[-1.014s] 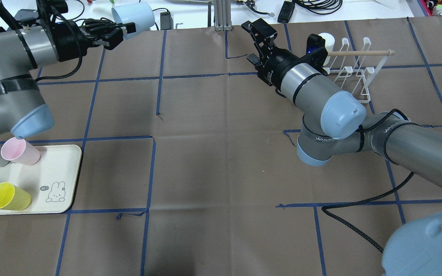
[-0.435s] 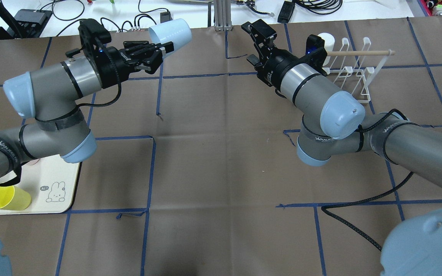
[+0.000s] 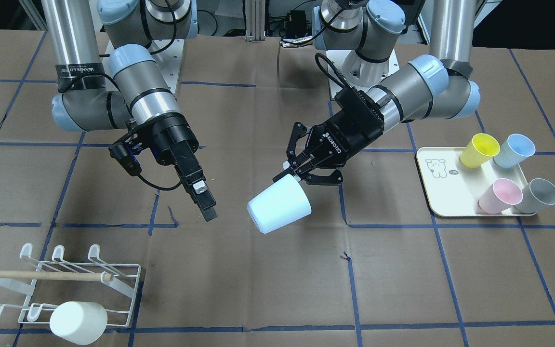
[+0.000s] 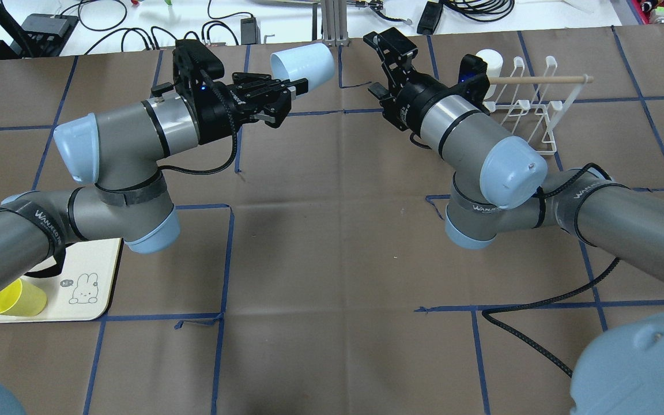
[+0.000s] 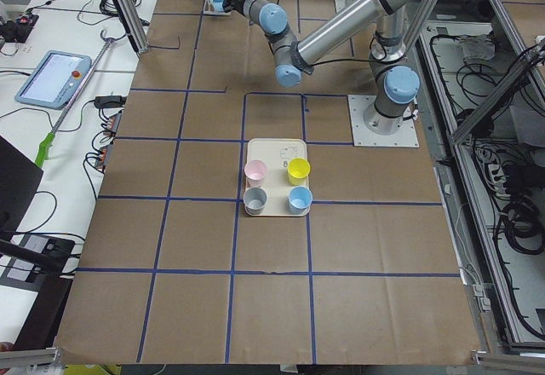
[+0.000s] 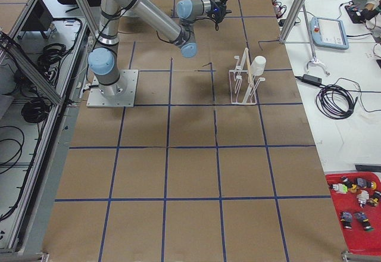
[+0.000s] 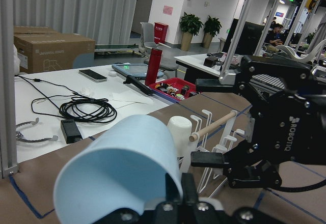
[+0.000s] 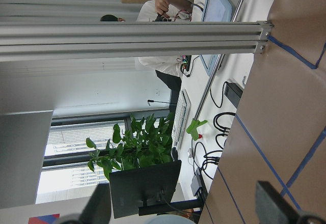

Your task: Transfer IKEA cup to right arm and place on rack

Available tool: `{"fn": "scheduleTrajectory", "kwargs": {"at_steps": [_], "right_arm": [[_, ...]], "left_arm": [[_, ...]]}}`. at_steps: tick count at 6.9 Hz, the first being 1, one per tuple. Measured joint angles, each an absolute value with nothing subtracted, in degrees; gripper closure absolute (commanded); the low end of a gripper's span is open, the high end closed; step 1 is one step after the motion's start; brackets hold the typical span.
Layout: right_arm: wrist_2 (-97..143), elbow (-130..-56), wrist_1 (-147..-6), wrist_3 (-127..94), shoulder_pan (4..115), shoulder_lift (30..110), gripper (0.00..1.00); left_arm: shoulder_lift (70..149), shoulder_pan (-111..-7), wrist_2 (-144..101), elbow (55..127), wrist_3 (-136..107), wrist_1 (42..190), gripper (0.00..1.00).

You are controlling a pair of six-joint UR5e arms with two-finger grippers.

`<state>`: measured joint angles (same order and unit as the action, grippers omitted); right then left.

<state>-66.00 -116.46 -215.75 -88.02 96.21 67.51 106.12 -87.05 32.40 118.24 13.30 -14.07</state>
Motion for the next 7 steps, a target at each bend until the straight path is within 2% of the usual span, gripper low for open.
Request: {"fn": "scheduleTrajectory", "kwargs": {"at_steps": [7], "right_arm": [[-66.8, -113.3, -213.3, -90.9, 100.6, 65.3, 0.01]], "left_arm": [[106.0, -89.0, 31.8, 119.0, 12.7, -16.1, 0.91]]}}
